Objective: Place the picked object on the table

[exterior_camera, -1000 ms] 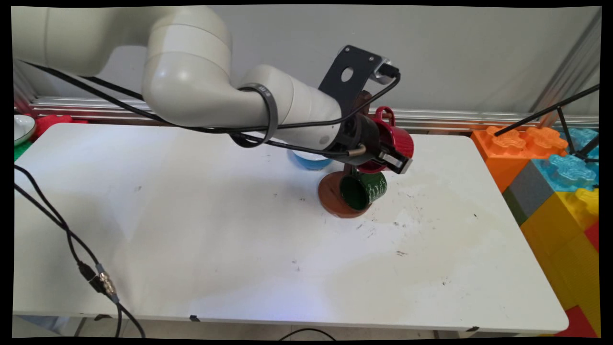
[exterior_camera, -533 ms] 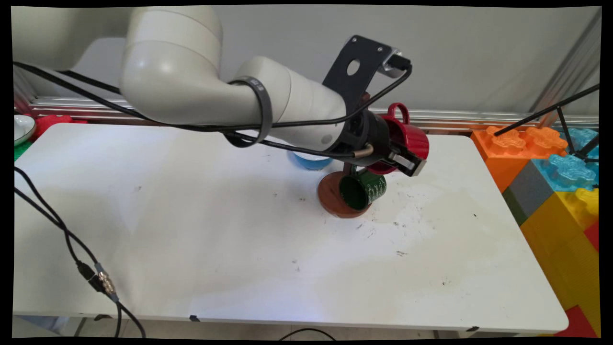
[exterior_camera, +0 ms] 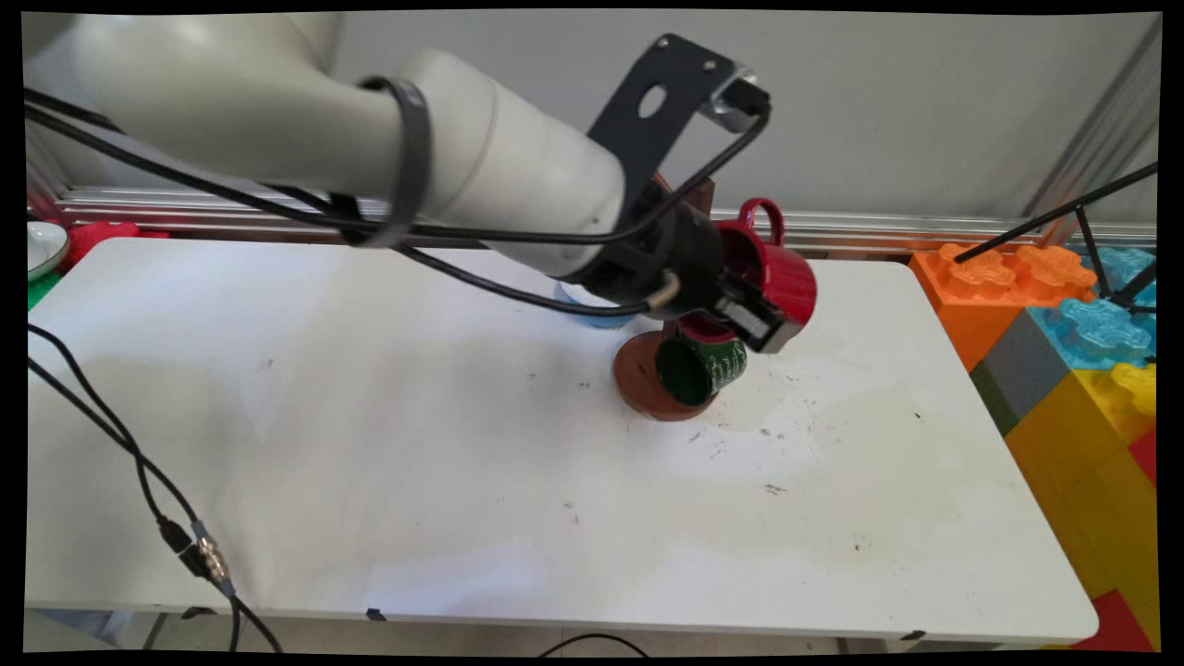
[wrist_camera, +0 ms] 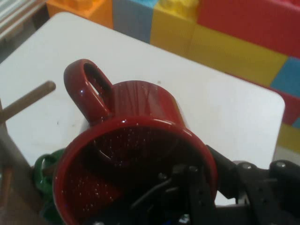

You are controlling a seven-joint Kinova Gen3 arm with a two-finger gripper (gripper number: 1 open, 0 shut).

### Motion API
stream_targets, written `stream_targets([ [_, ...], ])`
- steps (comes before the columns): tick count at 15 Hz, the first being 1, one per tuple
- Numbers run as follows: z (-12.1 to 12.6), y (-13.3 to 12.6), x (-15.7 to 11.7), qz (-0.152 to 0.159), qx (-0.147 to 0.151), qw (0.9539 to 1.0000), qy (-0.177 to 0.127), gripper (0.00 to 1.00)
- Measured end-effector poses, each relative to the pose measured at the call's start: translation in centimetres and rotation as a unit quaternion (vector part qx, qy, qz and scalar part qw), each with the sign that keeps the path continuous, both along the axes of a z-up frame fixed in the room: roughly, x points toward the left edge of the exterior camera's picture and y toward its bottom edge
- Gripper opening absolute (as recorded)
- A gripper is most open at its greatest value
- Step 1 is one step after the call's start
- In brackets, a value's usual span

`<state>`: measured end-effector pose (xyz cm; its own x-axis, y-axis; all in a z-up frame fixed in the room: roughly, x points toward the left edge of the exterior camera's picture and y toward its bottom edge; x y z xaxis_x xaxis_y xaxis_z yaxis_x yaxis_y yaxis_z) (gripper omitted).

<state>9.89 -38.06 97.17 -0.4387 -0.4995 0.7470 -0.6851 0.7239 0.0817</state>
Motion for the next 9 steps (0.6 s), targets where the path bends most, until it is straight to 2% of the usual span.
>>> stream_targets([
  [4, 1.5, 0.5, 2.7, -0.034, 0.014, 0.9984, -0.042, 0.00],
  [7, 2.2, 1.1, 4.7, -0.062, 0.019, 0.9943, -0.084, 0.00],
  [9, 2.1, 1.2, 6.6, -0.074, 0.026, 0.9893, -0.123, 0.00],
])
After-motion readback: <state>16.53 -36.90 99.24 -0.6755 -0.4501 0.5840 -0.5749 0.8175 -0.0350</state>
